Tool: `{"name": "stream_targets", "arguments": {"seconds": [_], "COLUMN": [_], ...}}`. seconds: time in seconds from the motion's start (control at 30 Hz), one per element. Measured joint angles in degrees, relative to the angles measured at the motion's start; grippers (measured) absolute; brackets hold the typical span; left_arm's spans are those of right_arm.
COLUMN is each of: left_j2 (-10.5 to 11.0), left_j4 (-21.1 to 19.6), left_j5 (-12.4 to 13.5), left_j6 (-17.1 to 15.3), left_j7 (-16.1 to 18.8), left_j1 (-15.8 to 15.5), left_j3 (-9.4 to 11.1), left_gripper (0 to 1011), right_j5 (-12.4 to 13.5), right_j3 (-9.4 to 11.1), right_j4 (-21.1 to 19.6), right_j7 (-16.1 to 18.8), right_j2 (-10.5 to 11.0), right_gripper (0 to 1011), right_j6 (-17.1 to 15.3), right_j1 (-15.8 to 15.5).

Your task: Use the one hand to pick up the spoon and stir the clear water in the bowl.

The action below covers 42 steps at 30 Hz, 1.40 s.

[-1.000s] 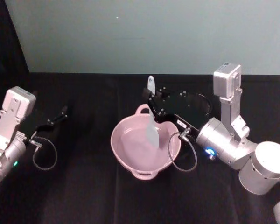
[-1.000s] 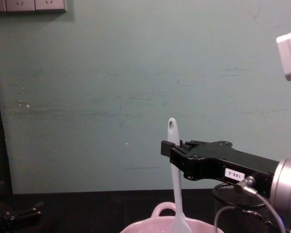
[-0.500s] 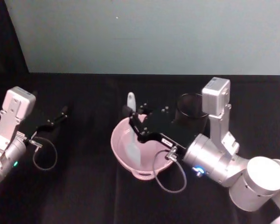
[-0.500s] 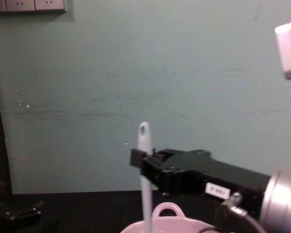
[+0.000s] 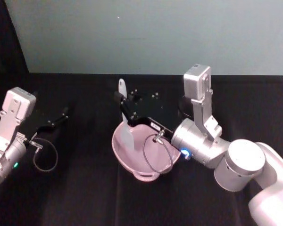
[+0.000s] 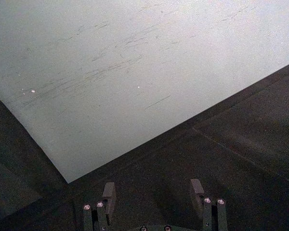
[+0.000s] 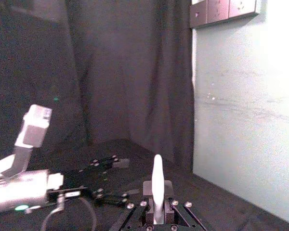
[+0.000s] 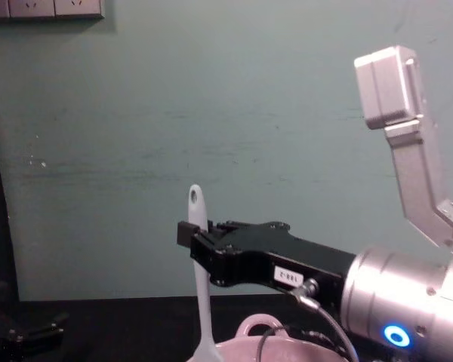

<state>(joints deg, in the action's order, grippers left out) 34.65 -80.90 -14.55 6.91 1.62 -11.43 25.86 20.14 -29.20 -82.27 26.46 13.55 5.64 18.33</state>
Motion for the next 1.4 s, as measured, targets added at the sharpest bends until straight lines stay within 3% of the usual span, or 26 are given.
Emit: {"name": "stream_targets", "arguments": {"seconds": [0.27,0.5,0.77,1.0,1.4], "left_j2": [0.0,0.0,0.0,0.0,0.0], "left_j4": [0.0,0.0,0.0,0.0,0.0], "left_j5": [0.0,0.0,0.0,0.0,0.0], "left_j6": [0.0,0.0,0.0,0.0,0.0], "left_j7": [0.0,0.0,0.0,0.0,0.0], "left_j1": [0.0,0.0,0.0,0.0,0.0], "left_j3": [0.0,0.0,0.0,0.0,0.0], "left_gripper": [1011,1011,1011,1011,1011], "right_j5": [-2.28,-3.26,-3.91,-3.09,-0.71], "right_j3": [0.92,2.4,4.57,6.17,5.38], "right_j4": [5.29,6.06,3.52,-1.03,-7.09], "right_j7": [-1.7,-2.78,-3.51,-3.32,-1.68], "right_j2": [-1.65,-1.4,0.43,2.5,3.11], "right_gripper": [121,121,121,121,121], "right_j6": [1.36,1.61,1.5,0.66,0.44], "right_j1": [3.35,3.36,1.15,-3.08,-8.21]}}
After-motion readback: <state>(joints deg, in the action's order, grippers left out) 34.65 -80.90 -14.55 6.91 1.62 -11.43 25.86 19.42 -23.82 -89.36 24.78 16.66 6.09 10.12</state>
